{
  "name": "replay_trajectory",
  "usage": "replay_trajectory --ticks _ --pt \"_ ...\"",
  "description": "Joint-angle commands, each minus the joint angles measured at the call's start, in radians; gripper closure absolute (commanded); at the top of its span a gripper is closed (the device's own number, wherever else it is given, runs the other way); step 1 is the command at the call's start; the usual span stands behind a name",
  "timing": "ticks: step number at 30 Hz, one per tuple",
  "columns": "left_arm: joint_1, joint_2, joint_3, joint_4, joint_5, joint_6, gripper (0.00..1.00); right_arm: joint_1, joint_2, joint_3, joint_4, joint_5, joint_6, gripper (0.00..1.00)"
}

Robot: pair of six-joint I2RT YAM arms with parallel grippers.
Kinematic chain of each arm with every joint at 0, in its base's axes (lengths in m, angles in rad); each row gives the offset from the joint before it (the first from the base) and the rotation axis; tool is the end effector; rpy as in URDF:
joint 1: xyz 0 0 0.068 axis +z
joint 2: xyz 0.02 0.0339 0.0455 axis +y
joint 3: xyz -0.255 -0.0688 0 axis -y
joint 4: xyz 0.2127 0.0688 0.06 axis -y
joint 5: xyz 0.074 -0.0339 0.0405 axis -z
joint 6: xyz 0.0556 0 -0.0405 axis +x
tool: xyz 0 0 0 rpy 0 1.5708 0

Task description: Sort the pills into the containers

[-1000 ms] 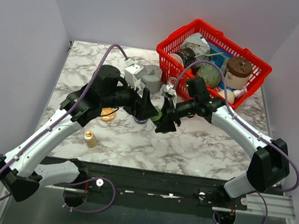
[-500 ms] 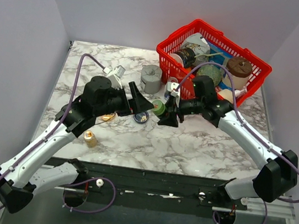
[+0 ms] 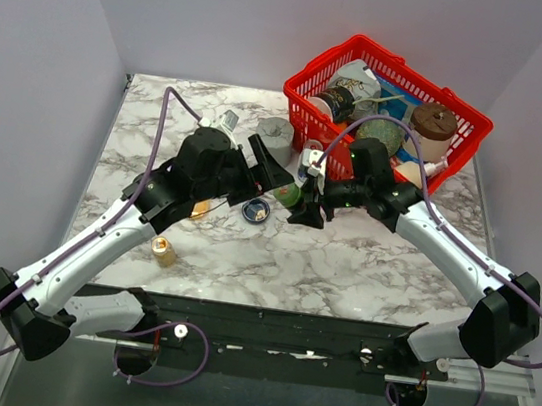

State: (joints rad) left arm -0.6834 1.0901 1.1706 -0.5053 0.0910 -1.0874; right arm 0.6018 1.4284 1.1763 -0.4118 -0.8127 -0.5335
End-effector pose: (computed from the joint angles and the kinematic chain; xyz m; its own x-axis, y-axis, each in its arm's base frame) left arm 0.1729 -0.1473 0.3632 -0.7622 -0.5165 -0.3903 0.0391 0.5650 -0.8241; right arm 0.2188 0.1992 0.3018 0.0003 -0.4239 -0.9057 -0.9994 0.0318 -0.0153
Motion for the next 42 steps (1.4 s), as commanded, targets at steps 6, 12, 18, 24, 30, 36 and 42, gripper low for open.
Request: replay_trajectory --ticks 6,12,18,24,30,36,42 --pt "-0.056 0.068 0.086 -0.068 -0.108 -0.017 0.01 -0.004 -0.01 -0.003 0.042 0.015 -0.019 0.81" --pt "-0.084 0.132 0.15 -0.156 -0.194 0.021 0.01 -0.002 -0.011 -0.001 0.042 0.015 -0.019 0.81" --pt "-0.099 0.165 0.173 -0.174 -0.214 0.055 0.13 -0.004 -0.013 -0.001 0.041 0.014 -0.019 0.81" --pt "-0.107 0.183 0.179 -0.187 -0.195 0.084 0.33 -0.004 -0.01 0.002 0.038 0.014 -0.017 0.81" --pt "-0.108 0.188 0.17 -0.179 -0.156 0.126 0.62 -0.004 -0.006 0.005 0.038 -0.006 -0.005 0.82" --pt "-0.105 0.165 0.127 -0.151 -0.058 0.257 0.79 -0.005 0.029 0.023 0.027 -0.172 0.059 0.82" --pt "0.03 0.094 -0.015 -0.015 0.336 0.421 0.88 -0.005 0.055 0.029 0.01 -0.357 0.082 0.82"
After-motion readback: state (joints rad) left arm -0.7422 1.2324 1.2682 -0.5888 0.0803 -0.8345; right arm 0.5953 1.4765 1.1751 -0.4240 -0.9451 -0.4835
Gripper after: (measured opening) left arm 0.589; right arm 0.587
